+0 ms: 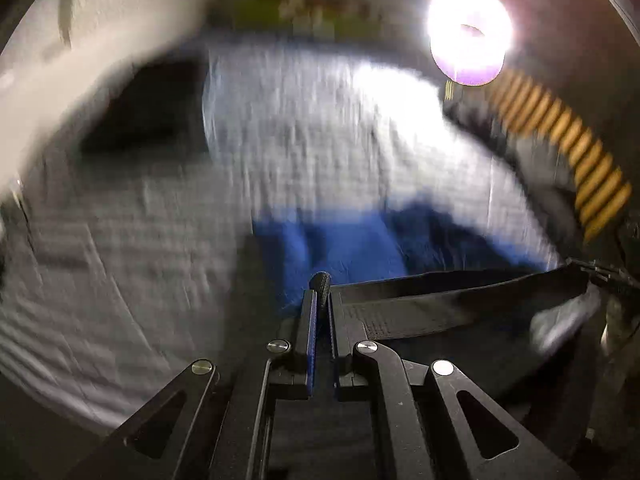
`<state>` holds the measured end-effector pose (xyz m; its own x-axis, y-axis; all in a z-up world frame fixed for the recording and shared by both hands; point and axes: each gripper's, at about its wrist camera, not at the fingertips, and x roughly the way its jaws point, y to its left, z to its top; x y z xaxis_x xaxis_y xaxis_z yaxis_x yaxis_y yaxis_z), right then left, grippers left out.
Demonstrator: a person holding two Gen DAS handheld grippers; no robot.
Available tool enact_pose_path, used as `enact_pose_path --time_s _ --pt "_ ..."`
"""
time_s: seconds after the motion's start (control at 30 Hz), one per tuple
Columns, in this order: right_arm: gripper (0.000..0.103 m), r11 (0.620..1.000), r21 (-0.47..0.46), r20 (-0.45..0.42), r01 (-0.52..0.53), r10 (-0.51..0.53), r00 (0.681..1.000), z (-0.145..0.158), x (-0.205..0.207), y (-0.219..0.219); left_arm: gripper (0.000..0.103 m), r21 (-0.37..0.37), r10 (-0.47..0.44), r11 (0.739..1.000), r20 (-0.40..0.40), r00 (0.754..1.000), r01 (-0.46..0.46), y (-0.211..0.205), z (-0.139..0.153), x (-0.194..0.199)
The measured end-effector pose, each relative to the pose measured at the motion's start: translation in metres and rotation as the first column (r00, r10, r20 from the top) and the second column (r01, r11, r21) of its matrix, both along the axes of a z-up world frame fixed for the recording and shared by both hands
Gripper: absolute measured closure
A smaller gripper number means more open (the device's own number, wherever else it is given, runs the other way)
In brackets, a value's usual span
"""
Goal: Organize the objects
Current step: 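Hold the waistband with both tools and stretch the garment open above the bed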
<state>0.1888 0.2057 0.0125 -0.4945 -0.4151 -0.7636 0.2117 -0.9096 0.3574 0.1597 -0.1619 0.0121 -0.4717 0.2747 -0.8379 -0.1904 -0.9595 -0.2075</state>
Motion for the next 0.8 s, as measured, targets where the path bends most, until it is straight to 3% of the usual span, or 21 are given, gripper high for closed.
enact_pose_path --time_s 0.07,0.17,0.37,0.43,0.5,0.67,0.8 --pt "0.100 0.999 -0.011 0.092 -0.032 0.033 0.995 -0.031 0.012 -0.006 0.096 0.008 -0.014 1.000 0.066 0.998 0.013 -0.001 -0.024 0.013" --pt "0.097 0.998 -0.007 0.142 -0.055 0.055 0.988 -0.045 0.025 -0.011 0.091 0.037 -0.005 0.999 0.102 0.995 0.001 -0.009 -0.033 0.024" --pt "0.097 1.000 -0.003 0.095 -0.029 0.029 0.995 -0.028 0.029 -0.001 0.075 0.019 -0.001 1.000 0.036 0.999 0.001 -0.009 -0.011 0.024" --pt "0.096 0.999 0.012 0.069 -0.031 0.030 0.997 -0.023 0.029 -0.005 0.055 -0.017 -0.032 0.999 0.017 0.999 0.032 0.004 -0.009 0.021" --pt "0.090 0.998 0.052 0.054 -0.042 0.039 0.998 -0.020 0.029 -0.013 0.048 -0.039 -0.048 0.998 0.015 0.999 0.048 0.014 -0.008 0.013" --pt "0.086 0.990 0.103 0.046 -0.096 0.092 0.995 -0.026 0.022 -0.035 0.047 -0.113 -0.042 0.993 0.039 0.998 0.046 0.020 -0.024 0.002" --pt "0.083 0.977 0.171 0.064 -0.127 0.118 0.991 -0.040 0.021 -0.044 0.047 -0.126 -0.048 0.990 0.075 0.996 0.057 0.017 -0.040 0.009"
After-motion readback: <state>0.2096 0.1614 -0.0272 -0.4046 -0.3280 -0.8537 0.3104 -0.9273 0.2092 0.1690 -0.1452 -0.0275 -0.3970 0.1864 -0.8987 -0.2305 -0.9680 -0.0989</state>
